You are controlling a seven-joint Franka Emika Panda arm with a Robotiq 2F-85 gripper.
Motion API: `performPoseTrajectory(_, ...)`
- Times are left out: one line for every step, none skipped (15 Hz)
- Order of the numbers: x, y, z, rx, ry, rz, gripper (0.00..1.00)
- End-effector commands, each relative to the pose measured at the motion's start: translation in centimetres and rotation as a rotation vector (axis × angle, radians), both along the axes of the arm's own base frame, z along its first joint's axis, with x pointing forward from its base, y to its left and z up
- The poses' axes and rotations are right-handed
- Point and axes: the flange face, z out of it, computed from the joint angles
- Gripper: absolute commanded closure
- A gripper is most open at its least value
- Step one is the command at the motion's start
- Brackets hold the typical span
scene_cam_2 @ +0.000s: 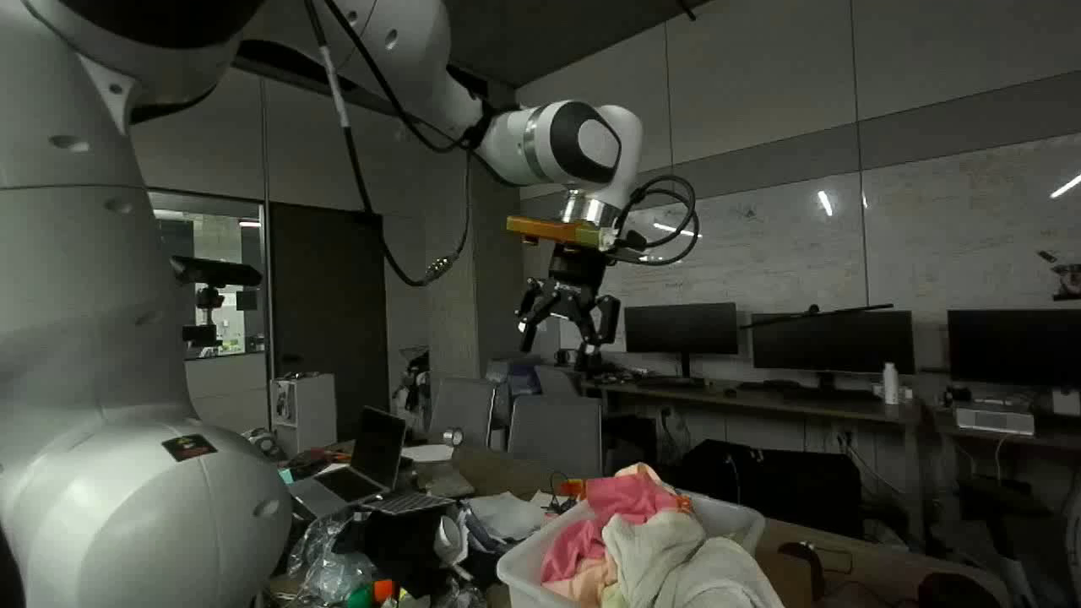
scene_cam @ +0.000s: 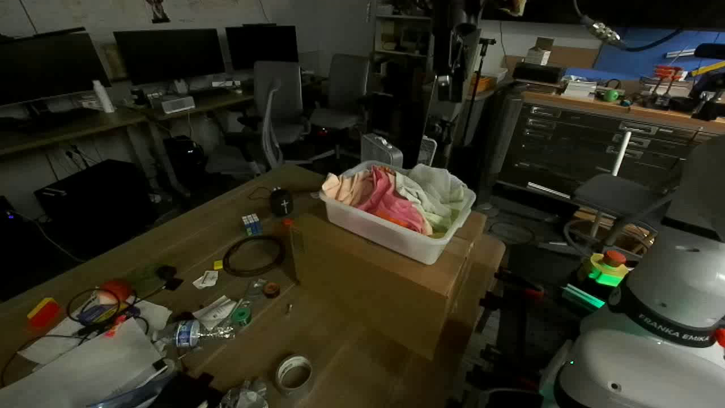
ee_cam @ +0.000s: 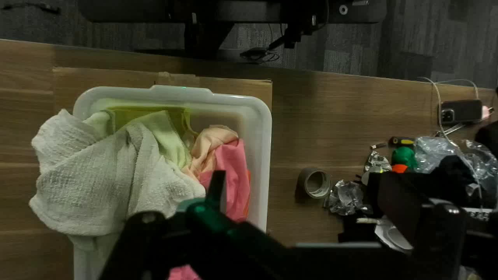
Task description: Take the clothing out of the white storage bin and put them on the table
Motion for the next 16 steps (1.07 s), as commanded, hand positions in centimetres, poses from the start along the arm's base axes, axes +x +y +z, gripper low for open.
performPoseTrajectory(0.0,0.0,0.1,0.0,-0.001,0.0,0.0)
performPoseTrajectory(0.1,-0.1,0.3,-0.001,-0.004,0.0,0.0)
performPoseTrajectory(0.1,-0.1,0.4,-0.001,-0.007,0.0,0.0)
performPoseTrajectory(0.4,-0.1,0.3,-0.009,-0.025,-0.004,0.0)
performPoseTrajectory(0.9,-0.3,0.0,-0.016,-0.033,-0.016,0.0)
performPoseTrajectory(1.6,-0.4,-0.3,-0.021,-0.055,-0.026,0.0)
performPoseTrajectory(2.8,-0.6,-0.9,-0.03,-0.076,-0.046,0.0)
performPoseTrajectory(3.8,-0.7,-1.5,-0.043,-0.098,-0.061,0.0)
performPoseTrajectory(5.1,-0.7,-2.5,-0.055,-0.121,-0.078,0.0)
performPoseTrajectory(6.1,-0.6,-3.5,-0.061,-0.142,-0.101,0.0)
performPoseTrajectory(7.2,-0.6,-4.5,-0.071,-0.161,-0.12,0.0)
performPoseTrajectory(8.1,-0.4,-5.6,-0.085,-0.165,-0.131,0.0)
performPoseTrajectory(8.8,0.0,-6.8,-0.105,-0.169,-0.143,0.0)
performPoseTrajectory(9.6,0.1,-8.0,-0.125,-0.168,-0.154,0.0)
performPoseTrajectory(10.3,0.3,-9.1,-0.136,-0.158,-0.152,0.0)
performPoseTrajectory(10.7,0.5,-10.1,-0.142,-0.148,-0.147,0.0)
